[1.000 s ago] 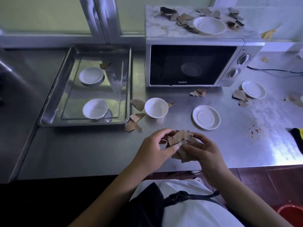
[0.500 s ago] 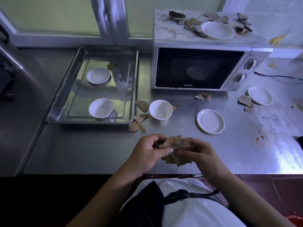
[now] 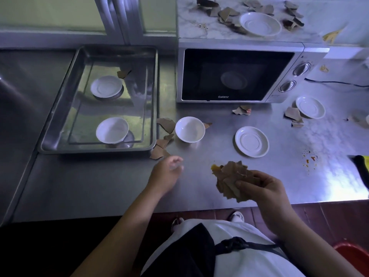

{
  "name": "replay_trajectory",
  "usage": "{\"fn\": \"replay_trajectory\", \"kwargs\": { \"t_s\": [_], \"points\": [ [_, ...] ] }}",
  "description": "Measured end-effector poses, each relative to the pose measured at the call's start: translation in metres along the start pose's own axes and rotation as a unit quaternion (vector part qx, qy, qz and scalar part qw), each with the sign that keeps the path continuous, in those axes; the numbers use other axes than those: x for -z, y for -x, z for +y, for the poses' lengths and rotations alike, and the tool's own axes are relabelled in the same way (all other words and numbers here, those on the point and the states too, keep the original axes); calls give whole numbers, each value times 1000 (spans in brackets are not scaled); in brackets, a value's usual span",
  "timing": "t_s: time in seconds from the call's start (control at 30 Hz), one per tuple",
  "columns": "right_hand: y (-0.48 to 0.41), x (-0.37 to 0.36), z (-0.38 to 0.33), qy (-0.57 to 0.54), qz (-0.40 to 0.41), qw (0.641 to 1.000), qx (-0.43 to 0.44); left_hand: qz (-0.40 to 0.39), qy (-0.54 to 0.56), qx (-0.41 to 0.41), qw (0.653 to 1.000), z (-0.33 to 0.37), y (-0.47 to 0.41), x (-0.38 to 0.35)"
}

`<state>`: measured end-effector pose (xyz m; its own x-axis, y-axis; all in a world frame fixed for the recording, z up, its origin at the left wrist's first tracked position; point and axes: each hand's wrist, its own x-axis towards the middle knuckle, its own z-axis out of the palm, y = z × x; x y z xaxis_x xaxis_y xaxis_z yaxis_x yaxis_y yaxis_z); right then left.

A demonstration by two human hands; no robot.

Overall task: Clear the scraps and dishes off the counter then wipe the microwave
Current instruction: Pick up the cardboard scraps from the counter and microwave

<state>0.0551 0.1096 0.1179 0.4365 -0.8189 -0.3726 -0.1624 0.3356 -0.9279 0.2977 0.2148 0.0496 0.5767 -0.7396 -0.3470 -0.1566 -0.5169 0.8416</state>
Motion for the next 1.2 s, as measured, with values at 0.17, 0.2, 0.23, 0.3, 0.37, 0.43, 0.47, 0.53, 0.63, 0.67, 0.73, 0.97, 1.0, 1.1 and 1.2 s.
{"fn": "replay_trajectory", "kwargs": {
  "t_s": [0.17, 0.2, 0.23, 0.3, 0.37, 0.43, 0.47, 0.53, 0.63, 0.67, 0.73, 0.97, 1.0, 1.1, 1.2],
  "points": [
    [5, 11, 8, -33, 26, 999, -19, 38, -301, -28, 952, -7, -53, 11],
    [6, 12, 8, -35, 31, 999, -20, 21, -343, -23, 939, -4, -63, 10],
    [6, 12, 8, -37, 35, 998, -20, 4, -378, -16, 925, -2, -71, 8],
    [7, 14, 7, -42, 38, 998, -16, -16, -409, -2, 913, 2, -85, 5],
    [9, 16, 8, -51, 39, 998, -17, -30, -421, 10, 906, 2, -95, 4],
    [10, 18, 12, -64, 42, 997, -23, -49, -445, 14, 894, -2, -101, 3],
    [10, 18, 14, -68, 44, 996, -26, -56, -455, 14, 889, -5, -102, 3],
    [10, 20, 17, -66, 51, 996, -32, -61, -464, 4, 884, -13, -101, 3],
    [8, 21, 19, -54, 56, 996, -37, -58, -453, -35, 889, -31, -93, 4],
    [7, 21, 18, -53, 55, 996, -39, -51, -438, -43, 897, -37, -88, 6],
    [5, 19, 18, -57, 48, 996, -44, -40, -409, -41, 911, -46, -78, 12],
    [-3, 4, 10, -32, 11, 998, -47, -47, -340, -46, 938, -58, -49, 28],
    [-3, 1, 9, -29, 7, 998, -47, -51, -322, -47, 944, -58, -45, 30],
    [-5, -5, 7, -18, -4, 999, -44, -44, -257, -22, 965, -60, -38, 33],
    [-5, -9, 6, -13, -8, 999, -42, 6, -185, 12, 983, -63, -35, 30]
  ]
}}
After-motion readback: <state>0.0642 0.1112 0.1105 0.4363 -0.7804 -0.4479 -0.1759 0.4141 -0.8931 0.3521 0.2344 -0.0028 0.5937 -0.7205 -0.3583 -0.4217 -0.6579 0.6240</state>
